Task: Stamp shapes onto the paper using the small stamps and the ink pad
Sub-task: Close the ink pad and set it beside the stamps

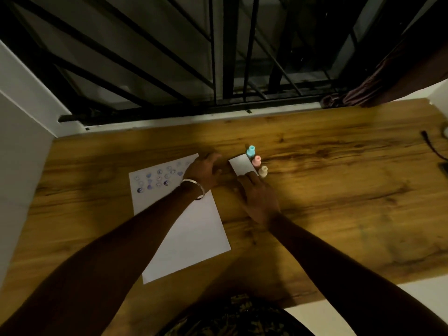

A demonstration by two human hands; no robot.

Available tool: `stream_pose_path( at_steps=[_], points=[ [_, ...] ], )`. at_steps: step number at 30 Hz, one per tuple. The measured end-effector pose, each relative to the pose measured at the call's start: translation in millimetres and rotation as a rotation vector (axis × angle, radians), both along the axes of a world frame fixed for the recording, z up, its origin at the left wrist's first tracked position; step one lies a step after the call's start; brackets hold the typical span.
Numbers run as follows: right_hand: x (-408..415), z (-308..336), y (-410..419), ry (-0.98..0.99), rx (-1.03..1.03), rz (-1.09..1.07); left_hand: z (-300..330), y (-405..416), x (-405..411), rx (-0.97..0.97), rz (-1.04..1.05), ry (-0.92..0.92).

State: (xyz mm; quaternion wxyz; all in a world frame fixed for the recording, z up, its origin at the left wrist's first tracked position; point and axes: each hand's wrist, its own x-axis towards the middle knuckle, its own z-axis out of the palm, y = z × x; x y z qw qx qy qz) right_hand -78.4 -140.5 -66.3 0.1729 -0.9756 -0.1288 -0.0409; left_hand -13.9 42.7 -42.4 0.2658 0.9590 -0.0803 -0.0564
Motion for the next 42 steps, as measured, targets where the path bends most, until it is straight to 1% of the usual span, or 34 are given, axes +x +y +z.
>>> stream_pose_path(
  at_steps=[6,10,12,15,18,22,24,33,39,42],
  points=[
    [-12,0,37,0.052,0.093,0.071,-2,70,-41,-0.003,0.225,-0.071],
    [-15,-1,62,0.091,0.055,0.129,-2,112,-73,0.064,0.311,-0.097],
    [-19,-4,75,0.111,0.056,0.125,-5,128,-89,0.078,0.363,-0.059],
    [-25,-10,94,0.196,0.054,0.1,-9,141,-114,0.106,0.422,0.027],
    [-31,-19,108,0.243,-0.018,0.048,-19,144,-137,0.183,0.38,0.062],
    [-45,-26,113,0.165,-0.164,0.043,-35,143,-155,0.295,0.301,0.129],
    [-50,-26,115,0.177,-0.197,0.019,-40,145,-153,0.326,0.284,0.144],
    [-61,-20,134,0.228,-0.225,-0.116,-43,162,-141,0.352,0.181,0.118],
    [-63,-19,136,0.258,-0.224,-0.126,-41,163,-142,0.352,0.165,0.116],
    [-64,-18,135,0.237,-0.211,-0.128,-41,163,-143,0.334,0.182,0.099]
  ],
)
